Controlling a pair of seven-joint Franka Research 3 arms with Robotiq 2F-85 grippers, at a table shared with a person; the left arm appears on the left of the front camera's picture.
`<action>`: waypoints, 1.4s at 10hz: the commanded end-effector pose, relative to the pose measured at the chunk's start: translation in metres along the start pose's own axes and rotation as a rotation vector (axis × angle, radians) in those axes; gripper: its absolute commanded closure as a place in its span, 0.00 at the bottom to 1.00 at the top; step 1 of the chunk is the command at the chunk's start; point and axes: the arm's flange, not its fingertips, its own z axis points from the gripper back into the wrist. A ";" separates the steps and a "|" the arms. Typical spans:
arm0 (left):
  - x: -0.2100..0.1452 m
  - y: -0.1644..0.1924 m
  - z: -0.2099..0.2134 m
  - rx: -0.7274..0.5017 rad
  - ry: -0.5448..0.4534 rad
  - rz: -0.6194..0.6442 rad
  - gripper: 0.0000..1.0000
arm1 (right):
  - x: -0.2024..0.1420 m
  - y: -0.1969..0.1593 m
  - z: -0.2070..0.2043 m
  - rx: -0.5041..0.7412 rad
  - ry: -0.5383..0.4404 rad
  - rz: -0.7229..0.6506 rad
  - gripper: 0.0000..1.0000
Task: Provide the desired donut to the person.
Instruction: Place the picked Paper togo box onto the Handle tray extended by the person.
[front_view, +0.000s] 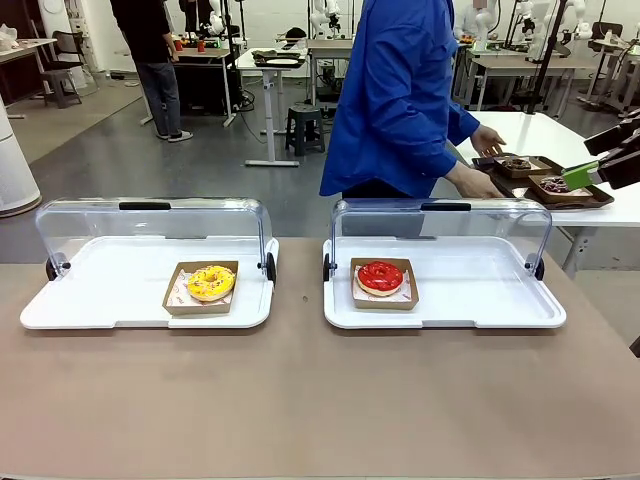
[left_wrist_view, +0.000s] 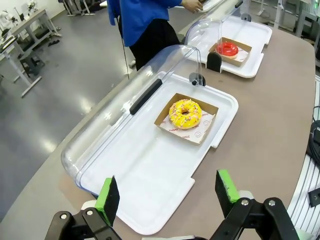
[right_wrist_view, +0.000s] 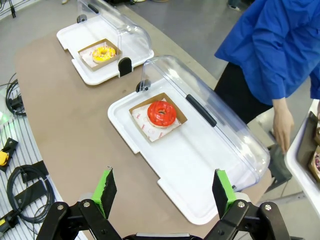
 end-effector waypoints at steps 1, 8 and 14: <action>-0.002 0.001 0.003 0.007 -0.006 0.014 0.00 | 0.000 0.002 -0.002 -0.011 0.016 -0.010 0.00; -0.002 0.001 0.003 0.007 -0.006 0.014 0.00 | 0.000 0.002 -0.002 -0.011 0.016 -0.010 0.00; -0.002 0.001 0.003 0.007 -0.006 0.014 0.00 | 0.000 0.002 -0.002 -0.011 0.016 -0.010 0.00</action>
